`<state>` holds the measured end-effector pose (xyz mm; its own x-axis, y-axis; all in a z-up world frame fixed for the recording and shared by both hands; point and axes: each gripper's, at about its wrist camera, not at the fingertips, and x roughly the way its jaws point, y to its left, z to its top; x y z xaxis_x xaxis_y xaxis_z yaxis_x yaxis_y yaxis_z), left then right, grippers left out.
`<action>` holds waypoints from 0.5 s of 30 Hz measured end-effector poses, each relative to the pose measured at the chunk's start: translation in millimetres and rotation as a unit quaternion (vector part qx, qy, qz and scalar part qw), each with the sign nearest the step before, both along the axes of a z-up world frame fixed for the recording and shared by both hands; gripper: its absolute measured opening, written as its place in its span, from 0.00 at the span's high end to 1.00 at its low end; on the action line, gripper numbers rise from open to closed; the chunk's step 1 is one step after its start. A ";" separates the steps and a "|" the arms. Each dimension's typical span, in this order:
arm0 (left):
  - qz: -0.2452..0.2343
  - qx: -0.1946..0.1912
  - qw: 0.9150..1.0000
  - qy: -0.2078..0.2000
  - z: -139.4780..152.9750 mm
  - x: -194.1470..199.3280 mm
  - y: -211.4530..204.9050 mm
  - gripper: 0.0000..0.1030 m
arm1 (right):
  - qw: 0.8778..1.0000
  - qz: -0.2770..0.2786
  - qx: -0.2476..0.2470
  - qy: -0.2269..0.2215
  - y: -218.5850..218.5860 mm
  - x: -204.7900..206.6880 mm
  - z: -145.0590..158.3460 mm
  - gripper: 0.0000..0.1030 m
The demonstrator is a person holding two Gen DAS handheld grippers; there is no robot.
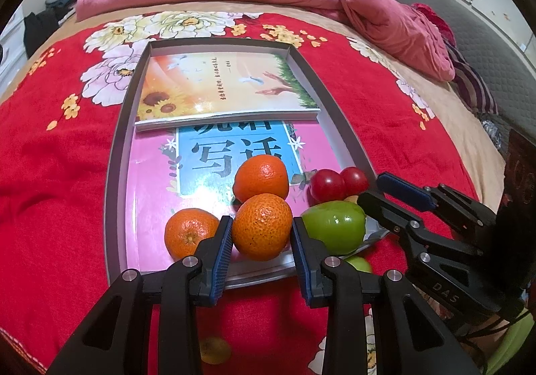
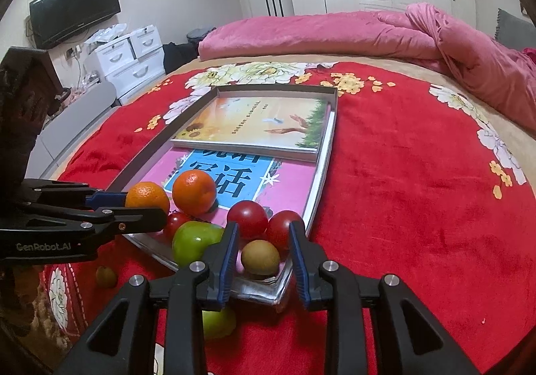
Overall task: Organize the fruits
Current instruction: 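Carry the held mandarin and kiwi over the tray rim onto the workbook, then open the right tool to drop the kiwi while the left tool releases the mandarin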
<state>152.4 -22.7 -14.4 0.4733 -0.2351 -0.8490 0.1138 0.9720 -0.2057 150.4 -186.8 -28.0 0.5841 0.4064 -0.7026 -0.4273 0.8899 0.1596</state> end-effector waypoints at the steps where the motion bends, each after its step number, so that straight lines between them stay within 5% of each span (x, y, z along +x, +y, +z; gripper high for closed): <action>1: 0.000 0.000 1.000 0.000 -0.2 -0.1 0.2 0.66 | 1.000 -0.001 0.001 -0.002 -0.7 -0.9 0.8 0.65; 15: 0.003 -0.017 1.000 0.003 -0.5 -0.6 3.5 0.65 | 0.999 0.006 -0.016 -0.034 5.5 -19.8 11.7 0.45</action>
<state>151.8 -19.2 -14.9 0.4700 -0.2603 -0.8434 0.1064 0.9653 -0.2387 130.6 -181.3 -16.3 0.6251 0.3928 -0.6745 -0.4475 0.8884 0.1026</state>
